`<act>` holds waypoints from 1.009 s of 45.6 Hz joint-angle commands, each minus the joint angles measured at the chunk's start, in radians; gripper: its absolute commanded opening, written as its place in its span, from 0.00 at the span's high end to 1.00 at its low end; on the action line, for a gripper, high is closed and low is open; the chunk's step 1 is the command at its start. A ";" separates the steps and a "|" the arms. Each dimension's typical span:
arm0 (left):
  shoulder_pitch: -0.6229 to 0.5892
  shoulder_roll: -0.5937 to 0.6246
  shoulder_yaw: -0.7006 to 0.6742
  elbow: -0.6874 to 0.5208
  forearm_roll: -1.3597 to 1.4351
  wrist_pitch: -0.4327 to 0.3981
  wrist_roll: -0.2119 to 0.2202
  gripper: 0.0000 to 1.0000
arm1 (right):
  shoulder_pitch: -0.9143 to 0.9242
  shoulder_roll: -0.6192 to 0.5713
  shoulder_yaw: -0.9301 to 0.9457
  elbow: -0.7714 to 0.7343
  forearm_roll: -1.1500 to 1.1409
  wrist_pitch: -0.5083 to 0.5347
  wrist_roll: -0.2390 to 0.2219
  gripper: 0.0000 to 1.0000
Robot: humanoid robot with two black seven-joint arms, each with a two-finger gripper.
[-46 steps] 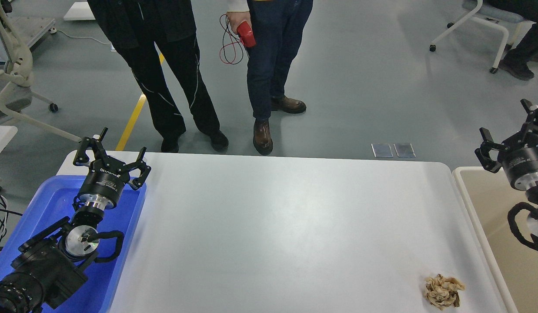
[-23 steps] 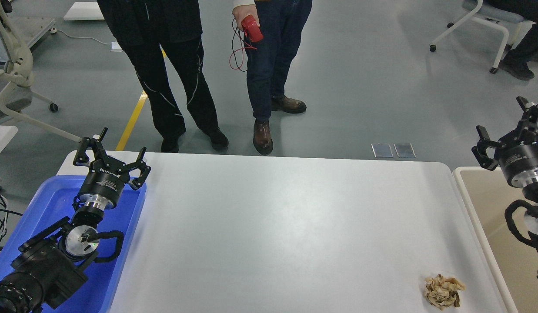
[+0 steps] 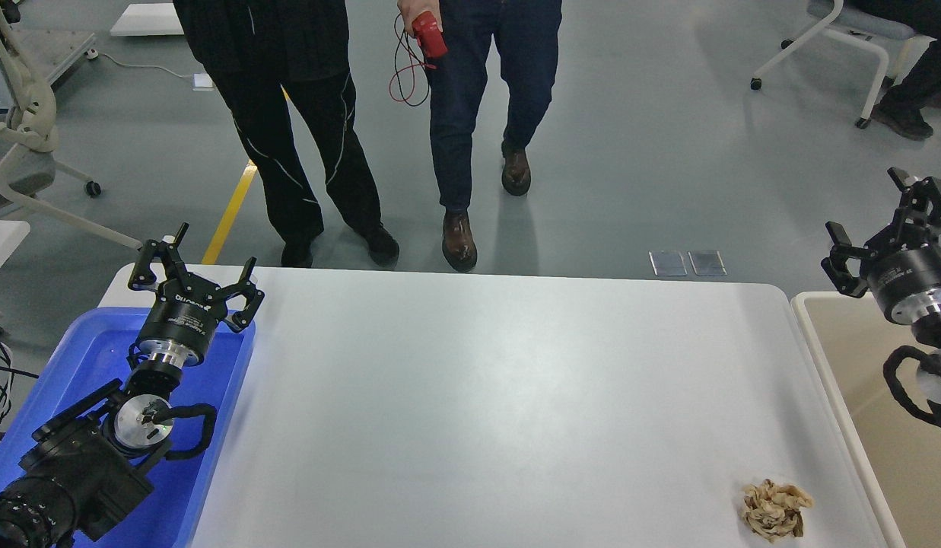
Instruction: Tidy desktop
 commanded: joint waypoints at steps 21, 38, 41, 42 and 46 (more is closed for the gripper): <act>0.000 0.000 0.000 0.000 0.000 0.000 0.000 0.00 | 0.472 -0.277 -1.048 0.070 -0.321 0.001 0.029 0.00; 0.000 0.000 0.000 0.000 0.000 0.000 0.000 0.00 | 0.621 -0.451 -1.335 0.361 -0.905 0.002 0.081 0.00; -0.001 0.000 0.000 0.000 0.000 0.000 0.000 0.00 | 0.621 -0.466 -1.363 0.397 -1.023 0.001 0.095 0.00; 0.000 0.000 0.000 0.000 0.000 0.000 0.000 0.00 | 0.620 -0.469 -1.374 0.406 -1.061 0.001 0.098 0.00; -0.001 0.000 0.000 0.000 0.000 0.000 0.000 0.00 | 0.617 -0.484 -1.434 0.433 -1.203 -0.001 0.112 0.00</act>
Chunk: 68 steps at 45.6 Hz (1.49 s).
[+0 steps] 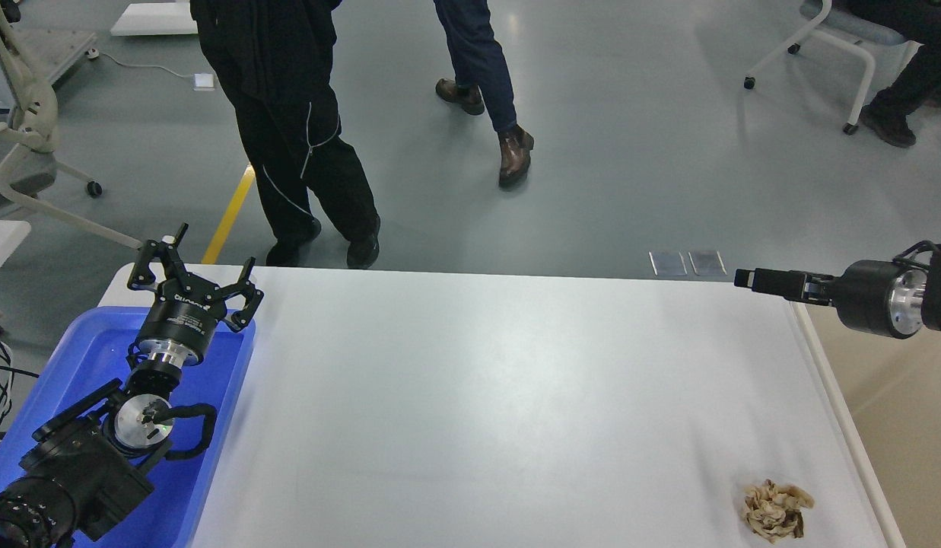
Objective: Tidy desktop
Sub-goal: 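Lower the right gripper toward the crumpled beige wrapper, then close the right gripper on the crumpled beige wrapper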
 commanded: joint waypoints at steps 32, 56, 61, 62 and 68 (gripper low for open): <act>-0.001 0.000 0.000 0.000 0.000 0.000 0.000 0.00 | -0.032 -0.128 -0.336 0.246 -0.536 -0.066 0.054 0.00; -0.001 0.000 0.000 0.000 0.000 0.000 0.000 0.00 | -0.152 -0.042 -0.267 0.192 -0.514 -0.151 0.054 0.00; 0.000 0.000 0.000 0.000 0.000 0.000 0.000 0.00 | -0.192 -0.022 -0.233 0.165 -0.510 -0.151 0.054 0.00; -0.001 0.000 0.000 0.000 0.000 0.000 0.000 0.00 | -0.199 -0.019 -0.227 0.160 -0.507 -0.151 0.054 0.00; 0.000 0.000 0.000 0.000 0.000 0.000 0.000 0.00 | -0.230 0.007 -0.207 0.123 -0.506 -0.154 0.054 0.00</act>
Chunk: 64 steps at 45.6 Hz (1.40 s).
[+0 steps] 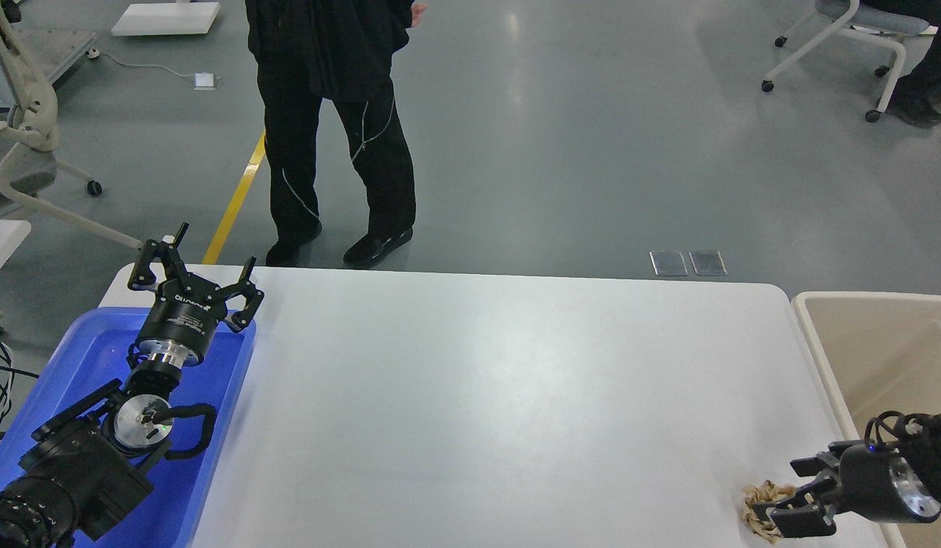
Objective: Tidy desktop
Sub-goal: 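Close the right gripper on the crumpled beige wrapper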
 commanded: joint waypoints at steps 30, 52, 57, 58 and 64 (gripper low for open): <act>0.001 0.000 0.000 0.000 0.000 0.000 0.000 0.00 | -0.118 0.080 0.044 -0.124 0.013 -0.049 0.000 0.00; 0.001 0.000 0.000 0.000 0.000 0.000 0.000 0.00 | -0.151 0.118 0.044 -0.217 0.043 -0.069 0.000 0.00; 0.001 0.000 0.000 0.000 0.000 0.000 0.000 0.00 | -0.153 0.118 0.041 -0.219 0.042 -0.086 0.002 0.05; 0.001 0.000 0.000 0.000 0.000 0.000 0.000 0.00 | -0.153 0.118 0.040 -0.219 0.042 -0.090 0.002 0.09; -0.001 0.000 0.000 0.000 0.000 0.000 0.000 0.00 | -0.153 0.130 0.027 -0.227 0.042 -0.113 0.005 0.29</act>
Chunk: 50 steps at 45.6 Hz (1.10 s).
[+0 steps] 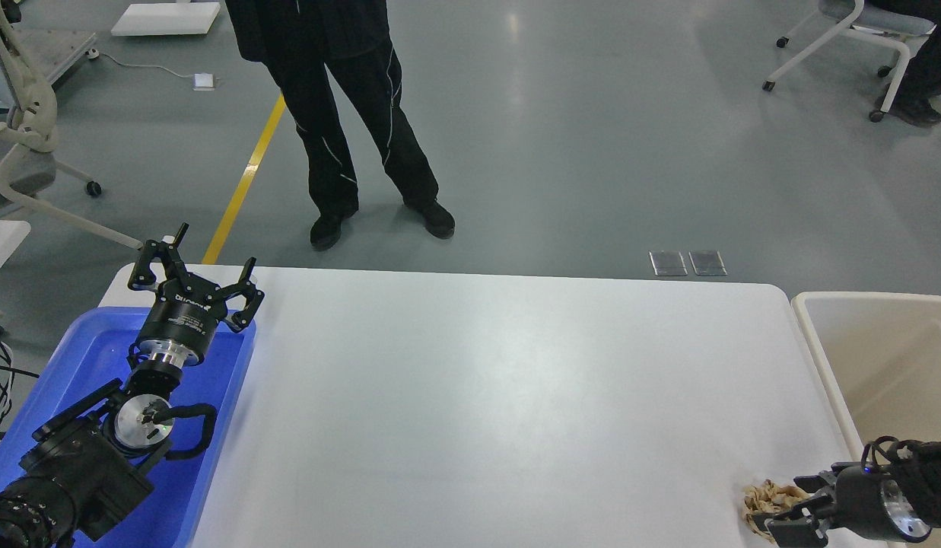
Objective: Tidy desktop
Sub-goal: 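Close the right gripper on the crumpled beige wrapper, then lift the wrapper with the right gripper and carry it toward the white bin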
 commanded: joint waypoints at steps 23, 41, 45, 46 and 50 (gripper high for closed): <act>-0.001 0.000 0.000 0.000 0.000 0.001 0.000 0.00 | 0.005 0.004 -0.001 -0.021 0.009 -0.025 0.007 1.00; 0.000 0.000 0.000 0.000 0.000 0.000 0.000 0.00 | 0.181 -0.095 0.055 0.019 0.246 -0.027 0.160 1.00; 0.000 0.000 0.000 0.000 0.000 0.000 0.000 0.00 | 0.220 -0.123 0.099 0.035 0.318 -0.030 0.281 1.00; 0.000 0.000 0.000 0.000 0.000 0.000 0.000 0.00 | 0.226 -0.131 0.117 0.042 0.344 -0.030 0.307 1.00; -0.001 0.000 0.000 0.000 0.000 0.000 0.000 0.00 | 0.246 -0.169 0.200 0.079 0.456 -0.025 0.360 1.00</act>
